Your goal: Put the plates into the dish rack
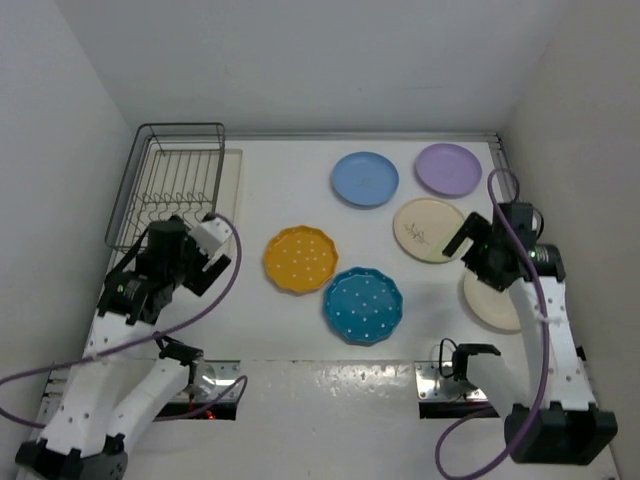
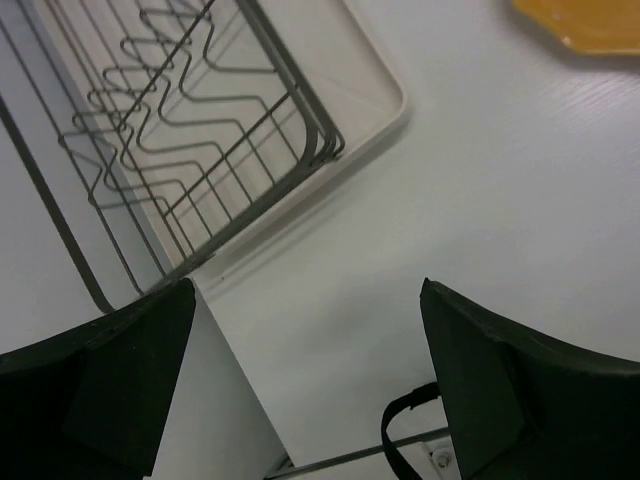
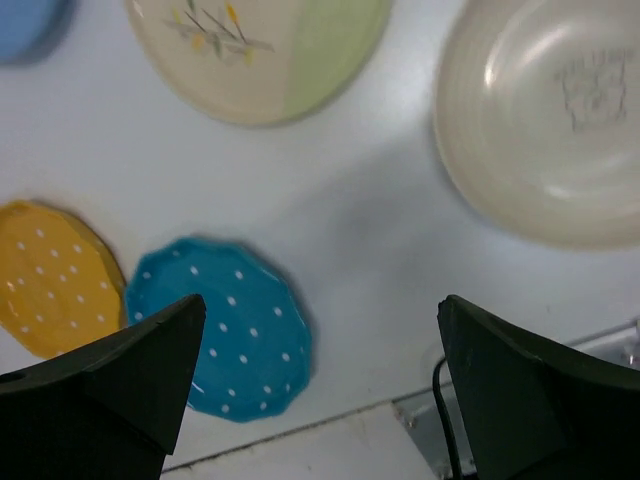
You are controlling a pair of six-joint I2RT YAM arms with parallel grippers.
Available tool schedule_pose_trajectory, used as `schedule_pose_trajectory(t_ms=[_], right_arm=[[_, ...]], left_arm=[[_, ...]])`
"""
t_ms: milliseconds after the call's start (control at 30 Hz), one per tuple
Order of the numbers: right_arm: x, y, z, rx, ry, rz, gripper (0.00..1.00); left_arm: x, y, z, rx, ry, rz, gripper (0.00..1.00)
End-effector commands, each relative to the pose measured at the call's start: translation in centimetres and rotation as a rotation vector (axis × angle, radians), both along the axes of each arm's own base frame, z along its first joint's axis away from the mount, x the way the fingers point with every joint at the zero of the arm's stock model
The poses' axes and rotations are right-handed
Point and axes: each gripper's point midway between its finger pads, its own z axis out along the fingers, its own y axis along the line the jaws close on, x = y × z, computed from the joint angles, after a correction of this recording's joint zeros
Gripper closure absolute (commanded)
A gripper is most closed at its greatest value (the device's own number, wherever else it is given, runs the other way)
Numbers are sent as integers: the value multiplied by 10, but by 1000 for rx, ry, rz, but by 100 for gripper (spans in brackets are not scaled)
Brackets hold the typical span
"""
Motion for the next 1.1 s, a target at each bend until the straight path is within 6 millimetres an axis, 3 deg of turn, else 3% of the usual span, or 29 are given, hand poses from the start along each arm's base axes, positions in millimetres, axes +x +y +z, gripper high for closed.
schedule_pose_trajectory(t_ms=[0, 33, 67, 100, 167, 200, 267, 300, 333, 367, 433, 467, 500, 533, 567, 600, 633, 733, 767, 867, 933, 967, 1033, 1067], right_arm=[[49, -18, 35, -94, -126, 76, 0], [77, -24, 40, -62, -156, 66, 0], [87, -29, 42, -50, -167, 49, 0], [106, -31, 47, -29, -196, 44, 4], [131, -42, 33, 59, -198, -8, 17], [144, -48, 37, 64, -245, -24, 33], [170, -68, 28, 85, -275, -97, 40], [178, -72, 25, 88, -283, -115, 36], [187, -82, 8, 84, -251, -145, 28], [205, -91, 13, 55, -307, -152, 23], [218, -103, 6, 26, -307, -171, 19], [237, -110, -10, 30, -274, -189, 19], [242, -117, -15, 23, -257, -215, 19], [245, -121, -40, 42, -190, -233, 19], [269, -127, -34, 61, -215, -257, 19], [279, -129, -51, 73, -197, -262, 19], [291, -130, -50, 79, -215, -259, 19], [314, -135, -81, 140, -187, -345, 20], [319, -135, -102, 162, -153, -374, 22], [341, -134, -108, 171, -184, -378, 23], [351, -136, -122, 154, -194, -390, 25], [363, -137, -130, 154, -202, -385, 26], [365, -137, -148, 171, -164, -413, 28], [372, -137, -144, 175, -177, -414, 31]], left_arm=[[20, -27, 13, -57, 128, -101, 0], [21, -33, 14, -81, 174, -114, 0], [31, -41, 34, -121, 148, -121, 0], [41, -51, 31, -152, 188, -138, 0], [52, -57, 40, -178, 184, -131, 0], [61, -59, 53, -184, 151, -135, 0], [74, -61, 55, -172, 147, -117, 0], [83, -56, 64, -152, 112, -92, 0], [87, -53, 66, -140, 107, -79, 0], [90, -51, 66, -127, 106, -65, 0], [100, -48, 63, -105, 114, -43, 0], [102, -47, 59, -95, 124, -35, 0], [105, -47, 60, -95, 126, -35, 0], [108, -51, 52, -101, 153, -45, 0], [109, -54, 48, -109, 166, -55, 0], [112, -57, 46, -107, 169, -77, 0], [116, -63, 40, -104, 184, -100, 0], [128, -71, 37, -130, 184, -107, 0], [132, -75, 31, -145, 208, -107, 0], [140, -75, 29, -145, 217, -110, 0], [146, -73, 21, -128, 238, -95, 0], [154, -67, 27, -113, 216, -70, 0], [162, -66, 21, -126, 242, -41, 0], [166, -64, 27, -135, 236, -37, 0]])
